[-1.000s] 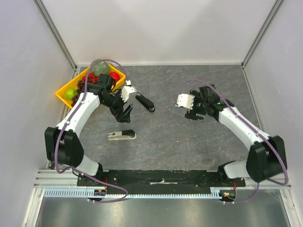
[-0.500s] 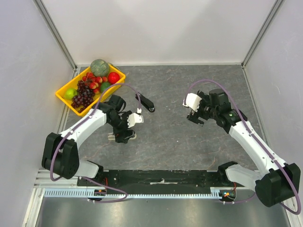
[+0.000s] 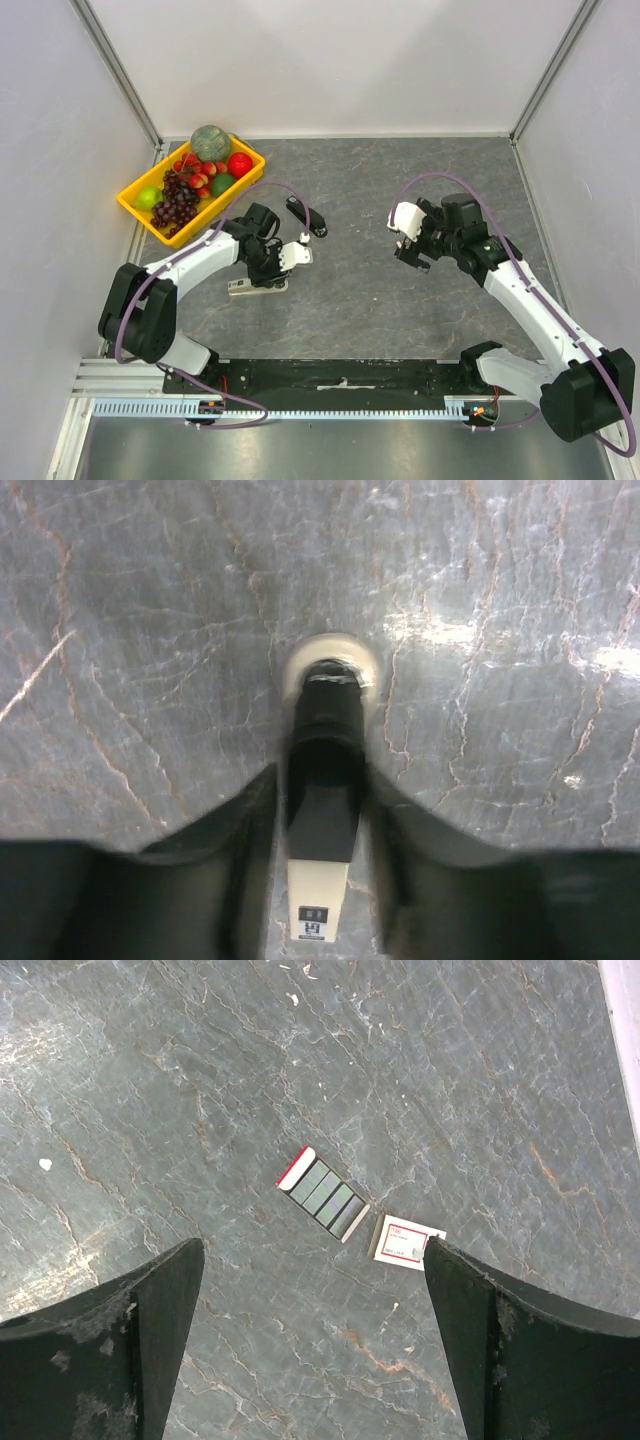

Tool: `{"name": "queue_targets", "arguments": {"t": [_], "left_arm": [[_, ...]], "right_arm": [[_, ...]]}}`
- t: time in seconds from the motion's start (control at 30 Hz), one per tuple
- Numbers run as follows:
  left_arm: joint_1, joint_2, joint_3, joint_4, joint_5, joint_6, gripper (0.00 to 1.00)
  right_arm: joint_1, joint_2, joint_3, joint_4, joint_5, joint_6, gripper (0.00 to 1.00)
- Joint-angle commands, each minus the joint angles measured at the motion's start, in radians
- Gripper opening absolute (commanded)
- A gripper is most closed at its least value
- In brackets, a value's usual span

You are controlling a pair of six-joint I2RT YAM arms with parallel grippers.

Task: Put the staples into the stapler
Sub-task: Open the stapler at the center of the board.

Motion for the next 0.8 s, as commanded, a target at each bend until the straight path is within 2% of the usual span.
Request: {"name": "queue_targets", "arguments": {"t": [0.0, 0.03, 0.07, 0.13, 0.27, 0.4, 0.43, 0.53, 0.6, 0.77], "left_arm": [[-0.025, 0.015, 0.005, 0.041, 0.002, -0.014, 0.29], [-0.028, 0.013, 0.005, 0.040, 0.006, -0.014, 0.04], [-0.034, 0.001, 0.007, 0.041, 0.007, -0.024, 0.02], [-0.051, -0.018, 0.024, 0.023, 0.027, -0.028, 0.02], [-0.068, -0.109, 0.125, -0.017, 0.116, -0.097, 0.02], [-0.085, -0.162, 0.286, -0.020, 0.249, -0.200, 0.02], [-0.093, -0.169, 0.310, -0.014, 0.301, -0.223, 0.02], [-0.135, -0.176, 0.384, 0.015, 0.335, -0.316, 0.02], [-0.184, -0.171, 0.424, 0.038, 0.322, -0.366, 0.02], [-0.246, -0.125, 0.498, 0.057, 0.322, -0.462, 0.02]], "right_arm": [[0.001, -0.013, -0.006, 0.029, -0.029, 0.019, 0.98], [0.002, -0.012, -0.006, 0.031, -0.032, 0.019, 0.98], [0.002, -0.012, -0.004, 0.032, -0.044, 0.020, 0.98], [0.002, -0.012, -0.001, 0.037, -0.067, 0.029, 0.98], [0.002, -0.016, 0.028, 0.028, -0.226, 0.052, 0.98], [0.002, 0.002, 0.078, 0.028, -0.471, 0.103, 0.98], [0.002, 0.008, 0.100, 0.041, -0.508, 0.114, 0.98], [0.004, 0.030, 0.118, 0.133, -0.600, 0.215, 0.98], [0.015, 0.037, 0.115, 0.243, -0.618, 0.315, 0.97], [0.044, 0.050, 0.101, 0.370, -0.605, 0.395, 0.97]]}}
